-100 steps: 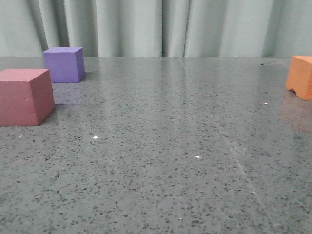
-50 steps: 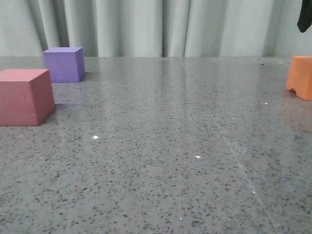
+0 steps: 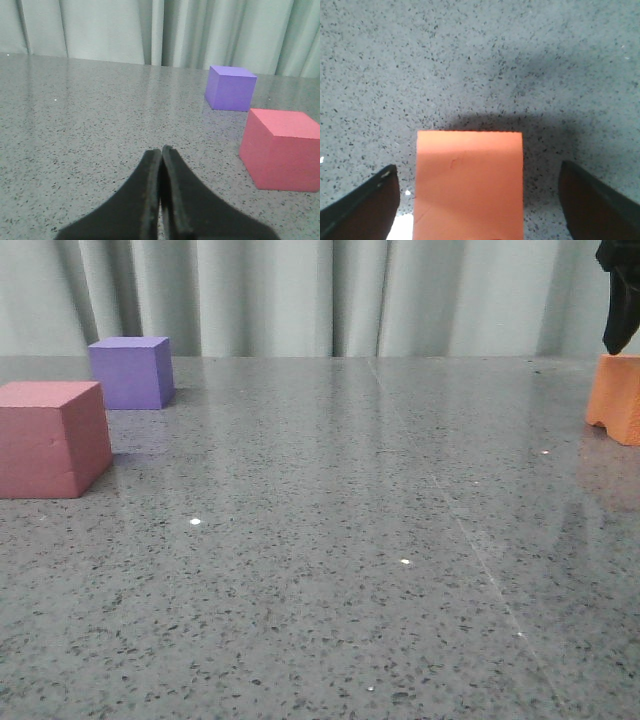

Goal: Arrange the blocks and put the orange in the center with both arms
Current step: 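Lower the right gripper over the orange cube and close on it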

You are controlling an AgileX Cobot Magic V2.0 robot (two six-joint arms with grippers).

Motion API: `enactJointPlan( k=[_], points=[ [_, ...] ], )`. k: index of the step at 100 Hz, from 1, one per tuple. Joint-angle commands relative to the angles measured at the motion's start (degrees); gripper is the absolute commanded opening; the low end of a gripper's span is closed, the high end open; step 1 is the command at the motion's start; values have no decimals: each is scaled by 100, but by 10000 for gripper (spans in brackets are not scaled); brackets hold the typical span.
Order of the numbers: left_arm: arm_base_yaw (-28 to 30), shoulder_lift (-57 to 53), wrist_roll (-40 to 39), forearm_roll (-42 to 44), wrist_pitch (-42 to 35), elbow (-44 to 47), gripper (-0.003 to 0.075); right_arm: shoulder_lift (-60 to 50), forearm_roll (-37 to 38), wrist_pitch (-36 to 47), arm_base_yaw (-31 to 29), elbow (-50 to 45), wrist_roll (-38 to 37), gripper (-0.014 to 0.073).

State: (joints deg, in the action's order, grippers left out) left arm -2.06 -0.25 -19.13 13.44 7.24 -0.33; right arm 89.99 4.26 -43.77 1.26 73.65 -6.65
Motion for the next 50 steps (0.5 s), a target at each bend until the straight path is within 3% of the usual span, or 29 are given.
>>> enactJointPlan(
  k=[1,50],
  points=[
    [-5,-192,-13,6,-504,310,-19,-113,3,317,-39,208,81,635],
    [-5,-182,-13,6,-504,310,-19,431,-66,472,-39,208,107,631]
  ],
)
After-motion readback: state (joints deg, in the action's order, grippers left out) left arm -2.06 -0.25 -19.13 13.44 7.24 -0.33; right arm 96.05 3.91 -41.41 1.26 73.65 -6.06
